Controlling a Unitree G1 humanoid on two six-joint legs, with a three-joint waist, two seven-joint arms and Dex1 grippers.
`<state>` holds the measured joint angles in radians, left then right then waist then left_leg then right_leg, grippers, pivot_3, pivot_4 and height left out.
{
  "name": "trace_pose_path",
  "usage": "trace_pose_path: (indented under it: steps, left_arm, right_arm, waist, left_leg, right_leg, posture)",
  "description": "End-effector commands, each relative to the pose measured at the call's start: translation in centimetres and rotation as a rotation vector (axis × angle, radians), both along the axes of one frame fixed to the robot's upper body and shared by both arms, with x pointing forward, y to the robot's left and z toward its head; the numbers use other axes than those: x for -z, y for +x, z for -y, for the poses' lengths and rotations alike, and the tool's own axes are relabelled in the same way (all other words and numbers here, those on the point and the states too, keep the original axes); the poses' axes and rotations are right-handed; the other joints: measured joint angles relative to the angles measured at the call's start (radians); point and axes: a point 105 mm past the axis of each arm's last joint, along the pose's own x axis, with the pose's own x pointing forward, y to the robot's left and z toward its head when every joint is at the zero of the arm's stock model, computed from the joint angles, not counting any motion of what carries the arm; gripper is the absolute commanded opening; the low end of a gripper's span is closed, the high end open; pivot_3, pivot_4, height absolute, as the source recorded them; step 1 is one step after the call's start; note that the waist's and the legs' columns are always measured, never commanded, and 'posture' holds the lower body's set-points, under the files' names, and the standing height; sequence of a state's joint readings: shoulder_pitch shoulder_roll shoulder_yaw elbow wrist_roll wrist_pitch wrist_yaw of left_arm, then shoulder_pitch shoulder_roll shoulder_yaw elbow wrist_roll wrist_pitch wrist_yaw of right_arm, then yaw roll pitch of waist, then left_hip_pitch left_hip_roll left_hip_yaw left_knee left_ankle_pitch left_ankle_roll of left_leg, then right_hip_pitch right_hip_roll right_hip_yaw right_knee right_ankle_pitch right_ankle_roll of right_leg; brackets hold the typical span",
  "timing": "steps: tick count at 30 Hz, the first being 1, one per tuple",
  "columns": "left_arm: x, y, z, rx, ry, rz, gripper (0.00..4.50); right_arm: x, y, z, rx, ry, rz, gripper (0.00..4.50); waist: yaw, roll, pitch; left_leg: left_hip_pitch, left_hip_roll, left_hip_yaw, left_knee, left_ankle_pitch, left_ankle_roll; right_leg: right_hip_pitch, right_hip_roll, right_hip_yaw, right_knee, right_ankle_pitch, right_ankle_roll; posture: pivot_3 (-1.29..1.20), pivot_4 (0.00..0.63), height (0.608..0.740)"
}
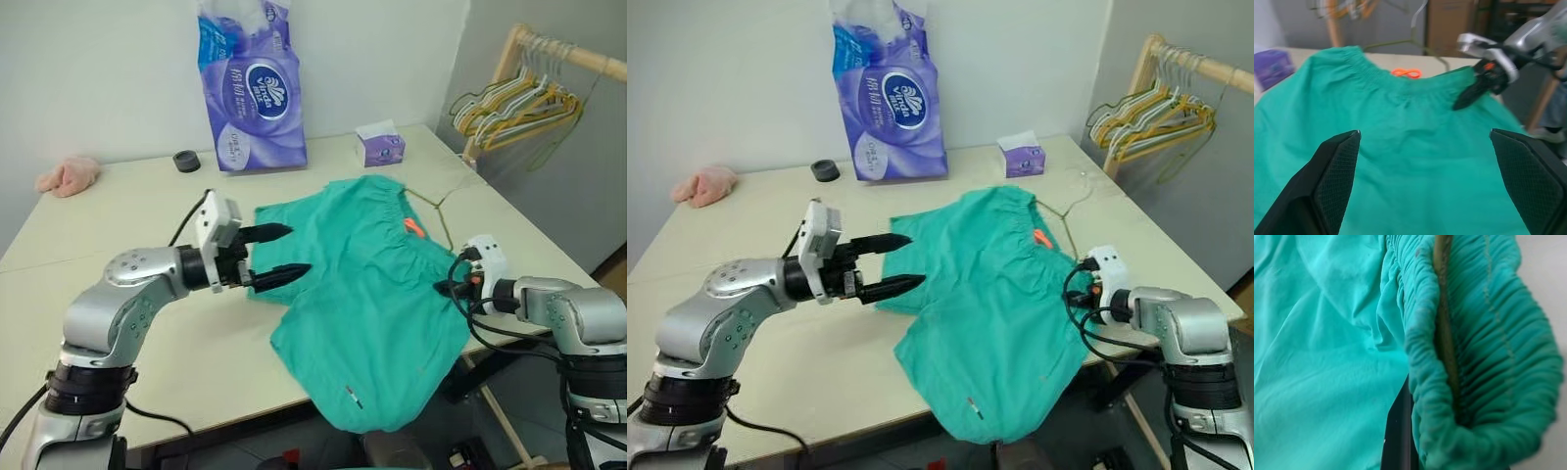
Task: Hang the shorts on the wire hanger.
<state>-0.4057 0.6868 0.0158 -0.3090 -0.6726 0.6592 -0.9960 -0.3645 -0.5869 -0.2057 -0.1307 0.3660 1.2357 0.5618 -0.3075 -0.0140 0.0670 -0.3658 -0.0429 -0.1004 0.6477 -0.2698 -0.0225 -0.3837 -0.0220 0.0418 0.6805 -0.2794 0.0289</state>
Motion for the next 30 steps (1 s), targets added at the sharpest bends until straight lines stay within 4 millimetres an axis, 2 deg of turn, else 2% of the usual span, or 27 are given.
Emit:
trace_pose_path:
  steps: [1,4,7,13,16,19,23,27,30]
  left_arm:
    - [-1.2,-0.4,1.9,0.080,-0.024,0.019,4.46]
    - [-2.0,-0.3,3.2,0.133,-0.055,0.019,4.46]
    - [-2.0,-0.5,5.6,0.234,-0.030,0.046,4.46]
    - [-2.4,-0.4,8.8,0.296,-0.033,0.109,4.46]
    - [-2.8,-0.2,9.9,0.305,-0.048,0.137,4.46]
    - [-3.3,0.1,10.9,0.303,-0.056,0.159,4.46]
    - [-3.8,0.5,11.7,0.295,-0.060,0.182,4.46]
    - [-4.9,0.6,12.7,0.303,-0.087,0.216,4.46]
    - [-5.5,0.1,13.1,0.342,-0.094,0.242,4.46]
  right_arm:
    - [-1.3,-0.2,4.2,0.184,-0.046,0.060,0.00]
    - [-1.2,-1.3,7.4,0.332,-0.065,0.050,0.00]
    - [-1.3,-4.2,12.8,0.560,-0.116,0.037,0.00]
    - [-3.8,-7.5,18.3,0.771,-0.234,0.086,0.00]
    - [-6.1,-7.7,19.7,0.810,-0.290,0.157,0.00]
    - [-8.9,-7.0,20.1,0.805,-0.346,0.251,0.00]
    - [-11.1,-6.1,20.4,0.789,-0.404,0.319,0.00]
    - [-13.1,-4.8,21.4,0.840,-0.363,0.363,0.00]
    - [-14.0,-4.1,22.2,0.880,-0.296,0.354,0.00]
  waist:
    - [-0.005,0.000,0.000]
    - [-0.012,0.001,0.001]
    - [-0.016,0.004,0.003]
    - [-0.064,0.010,0.007]
    - [-0.098,0.010,0.008]
    - [-0.130,0.009,0.011]
    - [-0.158,0.008,0.016]
    - [-0.166,0.008,0.029]
    - [-0.165,0.013,0.043]
  left_leg:
    - [0.000,0.000,0.000,0.000,0.000,0.000]
    - [0.000,0.001,0.001,0.000,0.000,0.000]
    - [0.000,0.000,0.001,0.000,0.000,0.000]
    - [0.004,-0.003,0.008,0.000,-0.004,0.006]
    - [0.004,-0.002,0.013,-0.001,-0.006,0.010]
    - [0.005,0.000,0.016,-0.001,-0.009,0.016]
    - [0.006,-0.001,0.020,-0.001,-0.011,0.018]
    - [0.006,-0.002,0.021,-0.001,-0.012,0.018]
    - [0.007,-0.003,0.022,-0.001,-0.012,0.018]
  right_leg:
    - [0.000,0.001,0.000,0.000,0.000,0.000]
    - [0.000,0.001,0.001,0.000,0.000,0.000]
    - [0.001,0.002,0.000,-0.001,-0.002,0.003]
    - [0.009,0.003,0.005,-0.003,-0.006,0.010]
    - [0.010,0.004,0.005,-0.006,-0.007,0.010]
    - [0.011,0.006,0.005,-0.007,-0.008,0.010]
    - [0.012,0.005,0.006,-0.009,-0.010,0.013]
    - [0.014,0.004,0.006,-0.011,-0.010,0.013]
    - [0.016,0.003,0.008,-0.016,-0.009,0.014]
  posture:
    - [-0.43,0.055,0.740]
    - [-0.47,0.065,0.740]
    - [-0.50,0.077,0.740]
    - [-0.53,0.097,0.740]
    - [-0.54,0.106,0.740]
    - [-0.55,0.114,0.740]
    - [-0.54,0.126,0.740]
    - [-0.53,0.137,0.740]
    - [-0.52,0.155,0.740]
